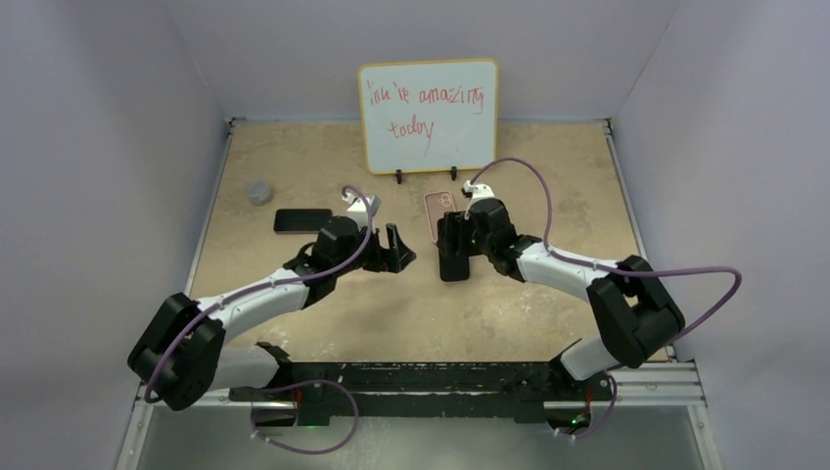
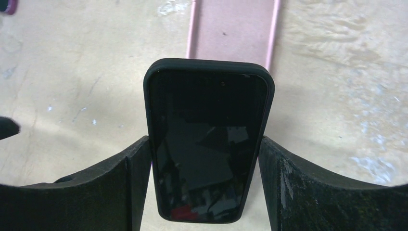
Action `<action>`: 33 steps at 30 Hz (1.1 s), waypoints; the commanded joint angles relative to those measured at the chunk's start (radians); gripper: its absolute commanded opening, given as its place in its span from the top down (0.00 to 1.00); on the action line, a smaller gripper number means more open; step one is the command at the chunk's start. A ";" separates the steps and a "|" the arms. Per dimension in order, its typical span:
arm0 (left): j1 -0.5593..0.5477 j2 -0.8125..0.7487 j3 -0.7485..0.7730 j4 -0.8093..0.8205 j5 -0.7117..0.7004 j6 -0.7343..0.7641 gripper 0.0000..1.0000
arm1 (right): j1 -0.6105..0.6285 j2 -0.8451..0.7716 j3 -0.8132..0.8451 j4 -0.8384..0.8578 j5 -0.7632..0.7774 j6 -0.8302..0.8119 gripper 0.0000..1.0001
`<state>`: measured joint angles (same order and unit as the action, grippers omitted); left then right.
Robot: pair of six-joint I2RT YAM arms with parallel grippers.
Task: Take the phone out of the phone case
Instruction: Adjust the phone.
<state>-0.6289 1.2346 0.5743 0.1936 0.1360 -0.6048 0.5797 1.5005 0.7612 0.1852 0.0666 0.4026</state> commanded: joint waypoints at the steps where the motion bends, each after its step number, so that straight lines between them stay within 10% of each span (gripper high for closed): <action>1: -0.002 0.031 0.002 0.203 0.013 -0.062 0.15 | 0.017 -0.022 -0.047 0.191 -0.065 -0.013 0.87; 33: -0.012 0.313 0.070 0.464 0.039 -0.243 0.39 | 0.119 -0.109 -0.241 0.527 -0.177 -0.080 0.86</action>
<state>-0.6308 1.5215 0.5987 0.5858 0.1425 -0.8310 0.6930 1.4254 0.5152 0.5995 -0.0780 0.3309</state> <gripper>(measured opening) 0.634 0.757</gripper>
